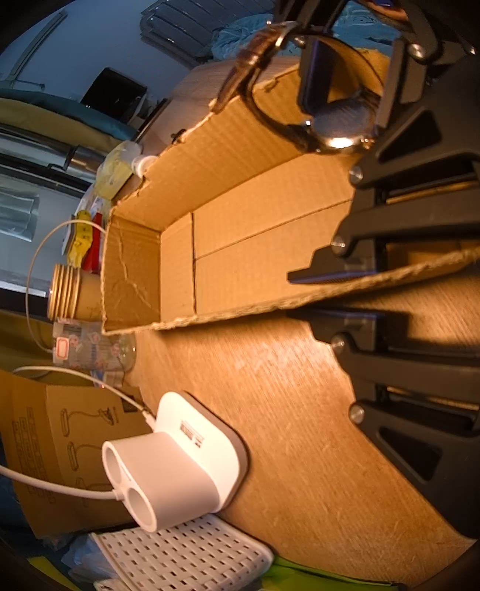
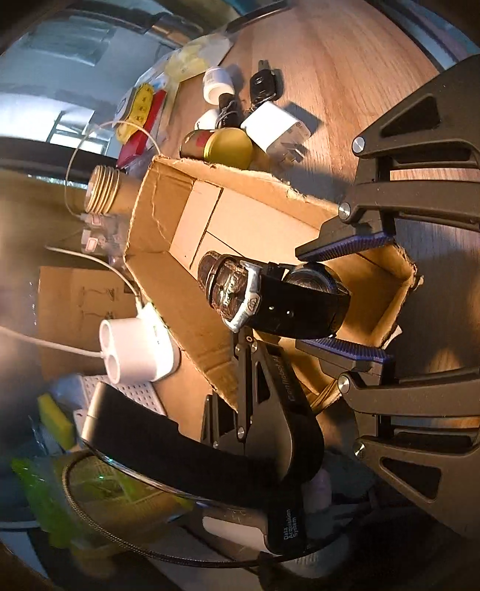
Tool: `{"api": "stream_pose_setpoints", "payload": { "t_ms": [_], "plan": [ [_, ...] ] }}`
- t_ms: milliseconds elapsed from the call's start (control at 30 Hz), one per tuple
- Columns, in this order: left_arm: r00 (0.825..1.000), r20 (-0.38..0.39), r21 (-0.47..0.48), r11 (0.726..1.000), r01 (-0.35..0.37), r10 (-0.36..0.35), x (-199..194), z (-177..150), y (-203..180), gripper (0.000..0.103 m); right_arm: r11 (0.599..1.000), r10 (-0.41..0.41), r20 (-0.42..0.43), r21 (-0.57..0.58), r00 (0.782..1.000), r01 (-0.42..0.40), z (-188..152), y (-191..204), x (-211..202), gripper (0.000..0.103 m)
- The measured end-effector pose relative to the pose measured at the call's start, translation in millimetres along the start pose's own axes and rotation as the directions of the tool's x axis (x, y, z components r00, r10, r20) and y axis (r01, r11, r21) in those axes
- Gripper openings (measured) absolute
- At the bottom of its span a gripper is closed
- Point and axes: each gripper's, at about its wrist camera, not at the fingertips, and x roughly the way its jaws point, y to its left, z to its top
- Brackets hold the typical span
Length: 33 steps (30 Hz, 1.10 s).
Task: Organize rigid objects
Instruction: 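Carry the watch into the box and open the right gripper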
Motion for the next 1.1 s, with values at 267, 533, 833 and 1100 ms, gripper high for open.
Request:
{"api": "stream_pose_setpoints", "payload": {
  "t_ms": [267, 533, 833, 1100],
  "plan": [
    [1.000, -0.001, -0.002, 1.000, 0.000, 0.000, -0.7, -1.0, -2.1, 0.012, 1.000, 0.016, -0.053, -0.015, 0.998, -0.017, 5.6, -2.8, 4.2, 0.047],
    [1.000, -0.001, -0.002, 1.000, 0.000, 0.000, -0.3, -1.2, -3.2, 0.013, 0.999, 0.038, -0.027, 0.005, 0.999, -0.038, 8.1, -7.7, -2.4, 0.053],
    [1.000, -0.001, -0.002, 1.000, 0.000, 0.000, -0.3, -1.2, -3.2, 0.013, 0.999, 0.010, 0.045, 0.030, 0.999, -0.011, 6.2, -19.9, -30.8, 0.053],
    [1.000, -0.001, -0.002, 1.000, -0.001, 0.001, -0.3, -1.1, -3.2, 0.013, 0.988, -0.075, 0.151, 0.142, 0.986, 0.054, 6.0, -58.0, -56.1, 0.056]
  ]
}}
